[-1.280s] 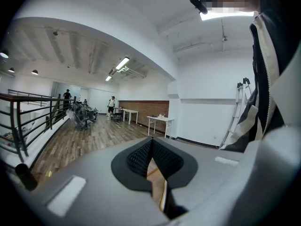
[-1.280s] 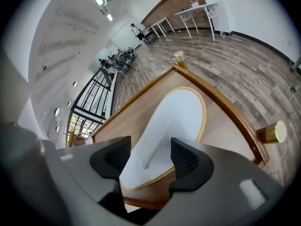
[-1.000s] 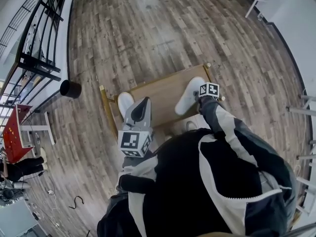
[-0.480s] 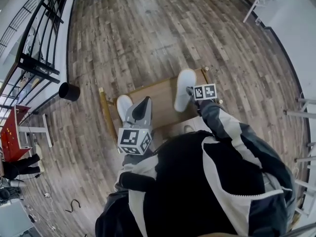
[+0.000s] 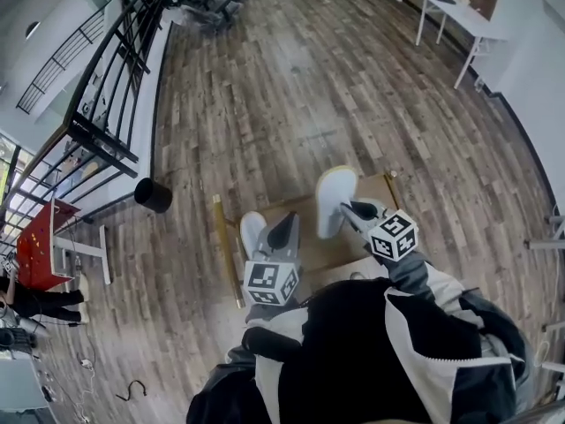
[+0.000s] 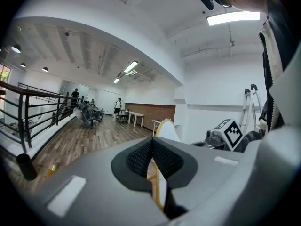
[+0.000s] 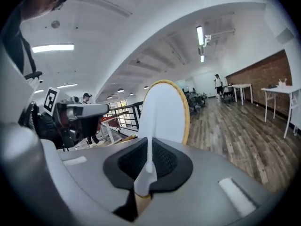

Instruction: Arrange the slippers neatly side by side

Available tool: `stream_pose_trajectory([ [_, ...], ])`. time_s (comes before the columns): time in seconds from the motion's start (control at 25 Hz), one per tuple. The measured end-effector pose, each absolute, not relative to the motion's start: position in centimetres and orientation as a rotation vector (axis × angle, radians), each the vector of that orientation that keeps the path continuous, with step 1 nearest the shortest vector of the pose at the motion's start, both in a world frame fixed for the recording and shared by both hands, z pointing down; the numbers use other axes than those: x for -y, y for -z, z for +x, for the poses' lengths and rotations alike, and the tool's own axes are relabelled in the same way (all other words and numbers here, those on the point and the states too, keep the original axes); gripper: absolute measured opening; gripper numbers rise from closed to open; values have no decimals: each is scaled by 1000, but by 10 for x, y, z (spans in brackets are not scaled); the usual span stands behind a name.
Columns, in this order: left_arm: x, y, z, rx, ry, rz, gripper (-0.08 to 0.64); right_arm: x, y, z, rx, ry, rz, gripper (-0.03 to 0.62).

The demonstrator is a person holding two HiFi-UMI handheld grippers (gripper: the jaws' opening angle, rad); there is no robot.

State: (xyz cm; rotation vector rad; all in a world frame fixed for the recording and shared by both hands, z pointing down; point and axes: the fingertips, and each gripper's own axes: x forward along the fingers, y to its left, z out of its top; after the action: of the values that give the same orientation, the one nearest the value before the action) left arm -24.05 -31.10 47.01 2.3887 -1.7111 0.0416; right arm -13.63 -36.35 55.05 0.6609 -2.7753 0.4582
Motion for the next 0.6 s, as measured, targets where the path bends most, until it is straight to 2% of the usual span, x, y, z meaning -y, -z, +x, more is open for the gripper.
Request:
stream_pose_trajectory([
  [0.28, 297, -462, -261, 1795, -64, 2397, 12, 335, -501, -133, 2817, -184, 674, 23],
  [0.6, 284, -466, -273, 1817, -60, 2375, 12, 317, -499, -158, 2843, -175, 597, 24],
])
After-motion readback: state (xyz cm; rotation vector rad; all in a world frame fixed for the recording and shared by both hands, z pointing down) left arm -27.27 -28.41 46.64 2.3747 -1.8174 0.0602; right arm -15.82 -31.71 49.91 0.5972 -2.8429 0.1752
